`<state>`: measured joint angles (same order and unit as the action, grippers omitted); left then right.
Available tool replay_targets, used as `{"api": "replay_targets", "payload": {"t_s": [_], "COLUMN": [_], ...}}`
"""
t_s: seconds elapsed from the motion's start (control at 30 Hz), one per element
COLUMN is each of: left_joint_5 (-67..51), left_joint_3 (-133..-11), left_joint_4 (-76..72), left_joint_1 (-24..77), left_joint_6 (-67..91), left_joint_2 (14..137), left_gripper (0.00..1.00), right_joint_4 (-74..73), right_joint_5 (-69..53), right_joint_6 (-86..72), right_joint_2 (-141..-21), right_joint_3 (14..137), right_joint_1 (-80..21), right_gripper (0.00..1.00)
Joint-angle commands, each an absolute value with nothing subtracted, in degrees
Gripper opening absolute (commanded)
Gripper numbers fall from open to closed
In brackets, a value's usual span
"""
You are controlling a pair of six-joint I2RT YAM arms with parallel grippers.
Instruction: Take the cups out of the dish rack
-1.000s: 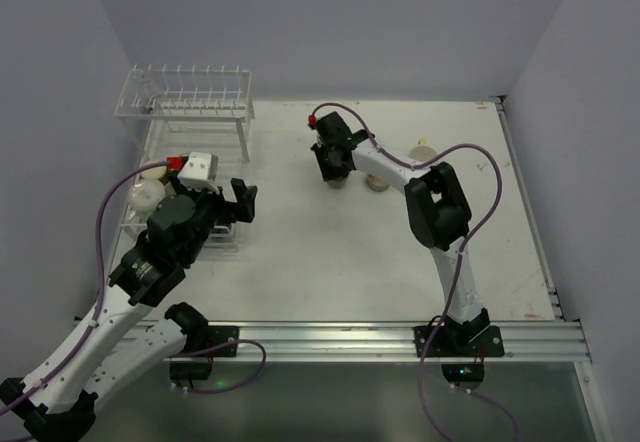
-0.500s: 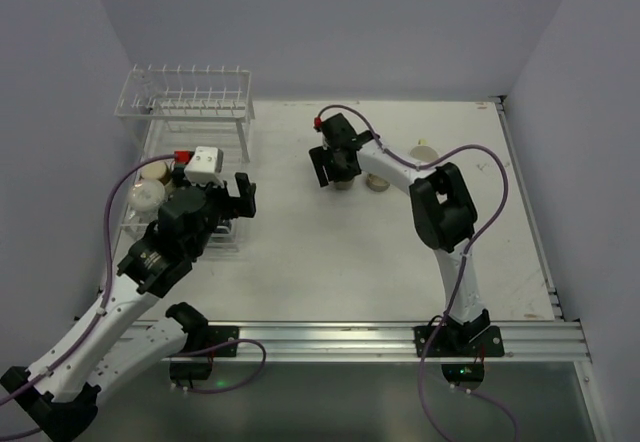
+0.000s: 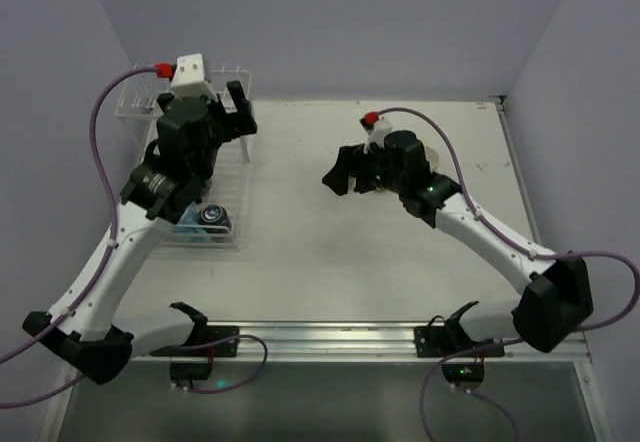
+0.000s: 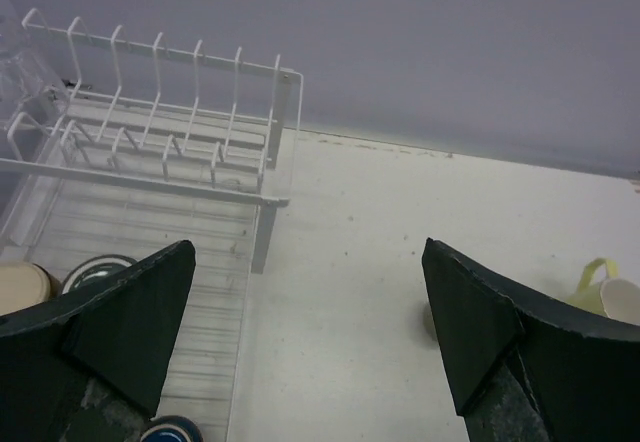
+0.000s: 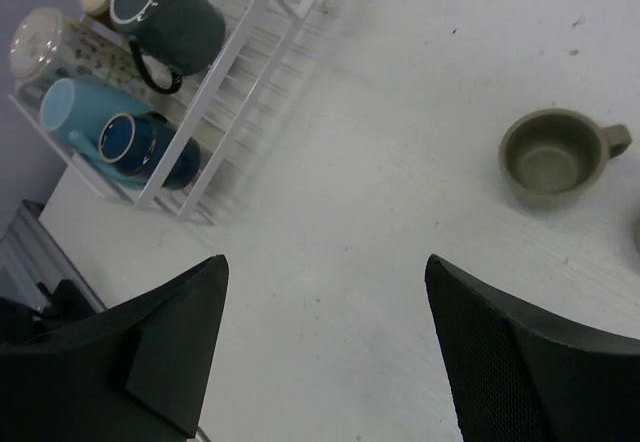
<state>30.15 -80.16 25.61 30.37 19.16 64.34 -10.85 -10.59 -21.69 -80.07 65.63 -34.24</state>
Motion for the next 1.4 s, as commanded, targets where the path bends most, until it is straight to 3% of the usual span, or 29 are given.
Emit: {"api": "replay_targets", "payload": {"t_s": [0.0,0.17,0.4,0.77,1.07,1.23,1.37], "left_joint_5": [25.87,28.12,25.57,23.12,21.71,20.83,21.53], "left_joint_3": [-87.86,-96.56,-103.08,-115.30,-117.33,-118.47,-119.36], "left_joint_4": [28.04,30.49,31.02,31.03,29.27,28.48,28.57], "left_joint_1": [19.03,10.91,-2.00,-6.76,-8.44,-8.44,-8.44], "left_joint_6": [22.23,24.25,25.05,20.92,19.43,18.99,18.90], "left_joint_2": [72.06,82.76,90.17,102.83,108.01,110.47,112.23], "left_gripper": [0.99,0.96,0.95,0.90,0.84,0.71,0.68], "right_joint_4": [2.00,7.99,10.19,10.72,10.37,10.37,10.28], "right_joint_5": [-17.66,-16.70,-18.89,-19.69,-19.86,-20.21,-20.04], "right_joint_6": [-28.90,-32.08,-32.69,-32.70,-31.90,-31.64,-31.47], "right_joint_2": [-73.58,-65.92,-64.77,-67.41,-67.94,-67.94,-67.50], "right_joint_3": [53.55,42.47,39.90,40.60,41.13,41.22,41.22], "right_joint_1": [-35.07,-35.59,-35.68,-36.83,-37.00,-37.09,-37.09], "right_gripper": [0.82,0.80,0.80,0.79,0.79,0.79,0.79]}}
